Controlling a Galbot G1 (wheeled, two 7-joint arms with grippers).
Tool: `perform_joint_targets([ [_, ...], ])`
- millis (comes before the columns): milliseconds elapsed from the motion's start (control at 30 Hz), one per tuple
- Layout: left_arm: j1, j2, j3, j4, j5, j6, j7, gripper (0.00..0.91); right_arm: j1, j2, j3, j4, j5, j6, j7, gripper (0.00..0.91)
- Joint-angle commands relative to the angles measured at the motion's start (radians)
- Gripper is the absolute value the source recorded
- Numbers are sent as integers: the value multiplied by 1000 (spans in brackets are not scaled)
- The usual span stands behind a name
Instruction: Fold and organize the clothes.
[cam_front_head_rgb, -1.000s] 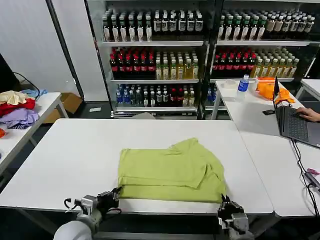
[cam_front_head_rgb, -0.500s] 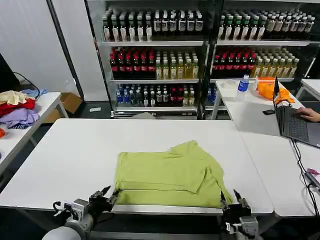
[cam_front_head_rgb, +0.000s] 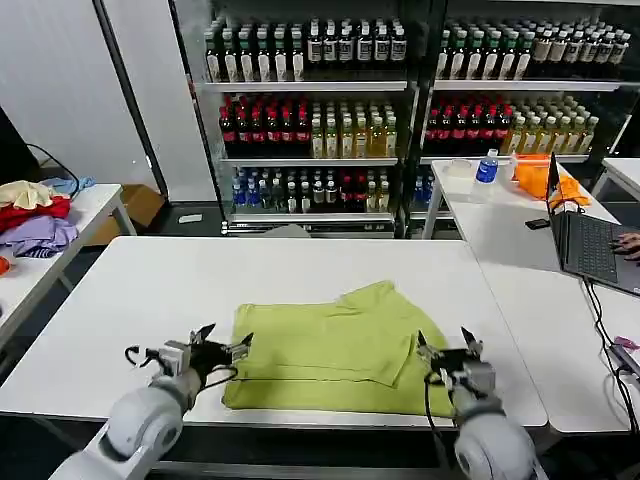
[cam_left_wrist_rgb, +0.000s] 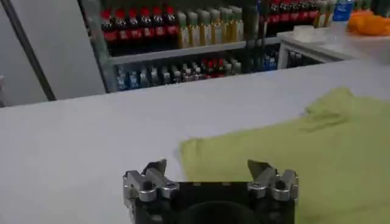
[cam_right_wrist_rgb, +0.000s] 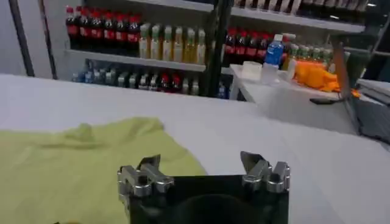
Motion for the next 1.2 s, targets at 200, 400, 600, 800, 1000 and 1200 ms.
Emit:
perform_joint_targets([
  [200,-385,-76,251,360,-22,-1,-8,907,363,37,-111,-399,81,-6,-6,907],
  [400,-414,-100,281,443,-22,0,-13,907,457,86,-144,-512,95,-1,-10,907],
  [600,-388,-100,281,434,-23,1,-11,907,519,120,-163,-593,105,5,-13,907],
  [800,-356,-81,280,419,-32,2,1,907,568,171,-176,-650,101,-5,-23,907],
  [1000,-322,-67,265,407,-51,2,2,181,571,199,-199,-689,110,-8,-34,0],
  [1200,-289,-54,254,377,-50,1,20,30,544,205,-214,-683,117,-8,-49,0],
])
